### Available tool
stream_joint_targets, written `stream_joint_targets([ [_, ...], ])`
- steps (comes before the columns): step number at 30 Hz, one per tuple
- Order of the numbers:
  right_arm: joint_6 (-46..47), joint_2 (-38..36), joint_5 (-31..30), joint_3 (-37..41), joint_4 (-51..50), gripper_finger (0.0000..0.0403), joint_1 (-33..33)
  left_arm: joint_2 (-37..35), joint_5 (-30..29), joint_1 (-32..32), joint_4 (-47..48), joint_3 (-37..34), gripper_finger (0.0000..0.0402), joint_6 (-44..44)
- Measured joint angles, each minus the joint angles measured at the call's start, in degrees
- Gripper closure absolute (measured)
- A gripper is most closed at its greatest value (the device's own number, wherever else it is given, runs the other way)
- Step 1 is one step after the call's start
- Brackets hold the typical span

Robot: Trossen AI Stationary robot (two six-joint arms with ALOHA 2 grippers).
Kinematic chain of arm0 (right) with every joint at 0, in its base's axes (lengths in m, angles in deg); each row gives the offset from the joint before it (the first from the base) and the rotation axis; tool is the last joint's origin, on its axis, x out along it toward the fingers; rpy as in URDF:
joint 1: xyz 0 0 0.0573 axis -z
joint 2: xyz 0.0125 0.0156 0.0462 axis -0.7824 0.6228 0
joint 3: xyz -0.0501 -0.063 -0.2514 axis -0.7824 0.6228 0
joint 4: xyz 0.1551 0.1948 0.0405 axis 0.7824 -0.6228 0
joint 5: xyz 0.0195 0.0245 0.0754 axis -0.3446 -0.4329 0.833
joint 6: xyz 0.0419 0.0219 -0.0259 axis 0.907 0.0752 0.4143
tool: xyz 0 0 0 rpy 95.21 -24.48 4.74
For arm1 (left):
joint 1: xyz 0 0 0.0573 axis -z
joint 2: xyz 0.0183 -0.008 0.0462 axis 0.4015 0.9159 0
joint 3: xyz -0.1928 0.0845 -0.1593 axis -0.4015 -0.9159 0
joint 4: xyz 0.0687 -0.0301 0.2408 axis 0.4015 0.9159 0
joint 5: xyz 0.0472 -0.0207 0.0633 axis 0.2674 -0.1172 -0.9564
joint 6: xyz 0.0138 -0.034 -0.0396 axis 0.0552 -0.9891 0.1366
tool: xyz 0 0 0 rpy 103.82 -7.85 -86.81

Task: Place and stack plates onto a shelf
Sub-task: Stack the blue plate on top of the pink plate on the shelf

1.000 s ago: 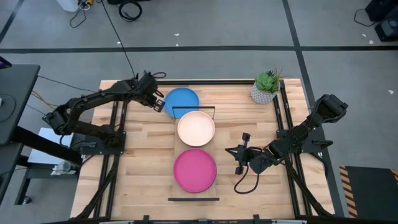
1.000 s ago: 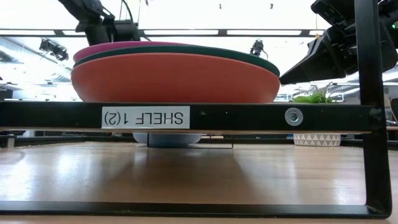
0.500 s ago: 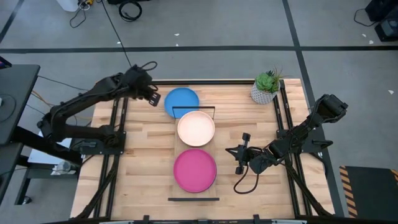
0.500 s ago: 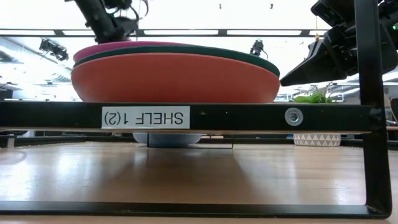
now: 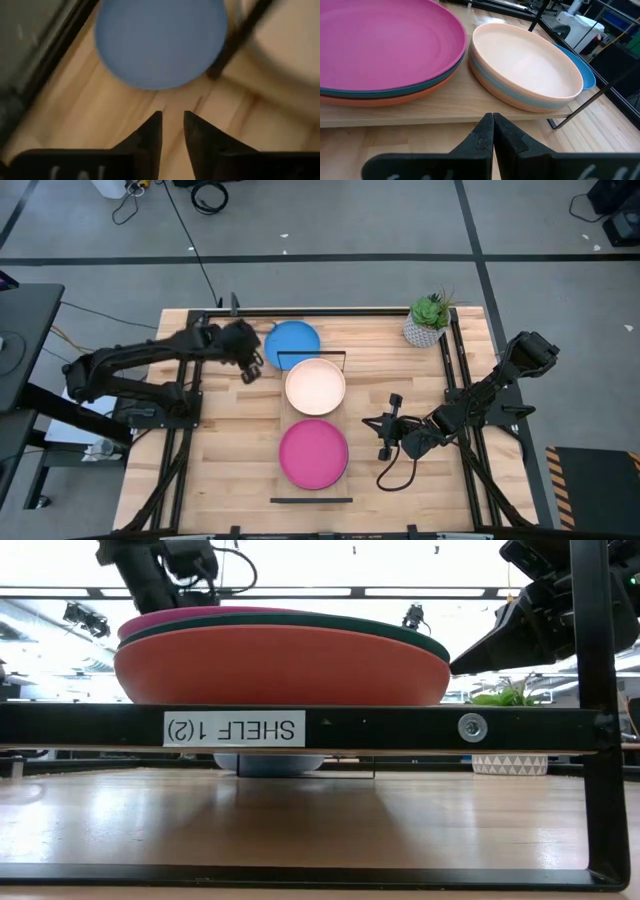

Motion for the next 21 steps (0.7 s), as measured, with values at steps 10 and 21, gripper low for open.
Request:
stream_joint_targets([
  [10,-1.1,0.0,0.0,0.0,0.3,0.0389,0.2,5.1,-7.0,9.0,-19.2,-11.3,0.0289,30.9],
  [21,-1.1,0.0,0.0,0.0,0.4,0.0389,0.2,12.0,-5.6,5.4,-28.7,-12.8,0.0194,36.4],
])
